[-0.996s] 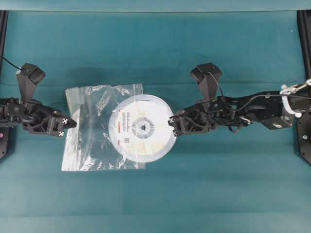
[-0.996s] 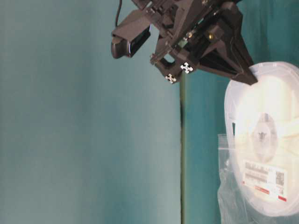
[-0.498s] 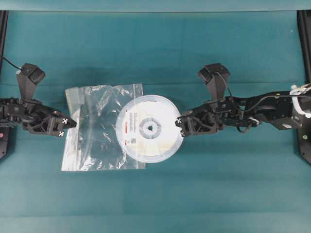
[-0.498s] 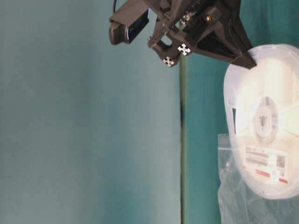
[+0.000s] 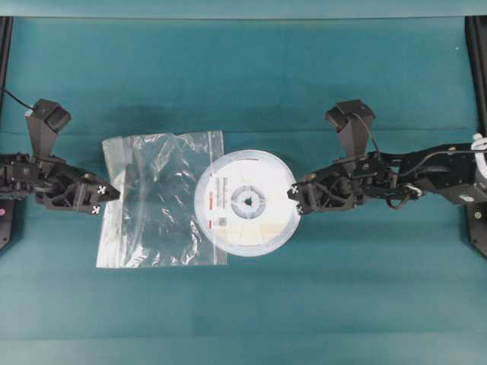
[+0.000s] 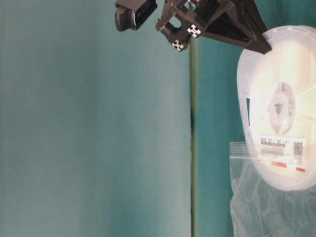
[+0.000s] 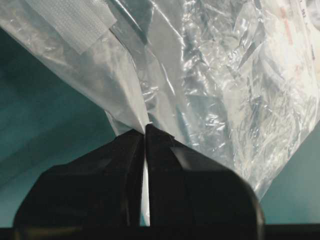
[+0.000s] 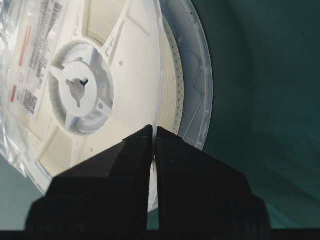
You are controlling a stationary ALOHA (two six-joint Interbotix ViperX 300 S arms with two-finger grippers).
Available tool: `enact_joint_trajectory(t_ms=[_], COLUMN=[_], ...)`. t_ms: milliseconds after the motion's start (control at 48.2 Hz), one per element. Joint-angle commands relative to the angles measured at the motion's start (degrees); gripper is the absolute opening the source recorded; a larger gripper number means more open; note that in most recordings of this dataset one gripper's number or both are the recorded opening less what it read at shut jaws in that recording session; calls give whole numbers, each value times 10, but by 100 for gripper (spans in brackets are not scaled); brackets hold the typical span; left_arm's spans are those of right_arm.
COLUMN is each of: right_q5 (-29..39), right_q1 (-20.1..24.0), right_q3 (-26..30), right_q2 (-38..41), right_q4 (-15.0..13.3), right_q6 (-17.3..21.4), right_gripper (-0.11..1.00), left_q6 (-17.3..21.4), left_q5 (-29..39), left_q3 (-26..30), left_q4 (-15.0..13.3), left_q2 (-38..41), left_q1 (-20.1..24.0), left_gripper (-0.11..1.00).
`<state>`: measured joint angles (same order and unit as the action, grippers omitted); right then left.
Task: Take out the reel from the clear zip bag.
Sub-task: 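Pull the reel rightward out of the bag while left gripper holds bag, then set the reel down on the table right of the bag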
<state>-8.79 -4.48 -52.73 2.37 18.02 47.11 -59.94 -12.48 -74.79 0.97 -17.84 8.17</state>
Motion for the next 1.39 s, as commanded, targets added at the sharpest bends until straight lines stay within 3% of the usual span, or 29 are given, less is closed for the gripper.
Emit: enact_joint_trajectory(t_ms=[0, 1369], right_q5=[-4, -15], right_q1=[2, -6], right_q3=[-4, -97], right_q2=[-12, -88], right_q4=[3, 25], right_q6=[3, 3], right_gripper=[3, 3], left_q6=[2, 2], left_q5=[-3, -3], left_q3=[8, 16], left_q4=[2, 2], left_q2=[-1, 8], left_q1=[0, 0], left_gripper=[2, 2])
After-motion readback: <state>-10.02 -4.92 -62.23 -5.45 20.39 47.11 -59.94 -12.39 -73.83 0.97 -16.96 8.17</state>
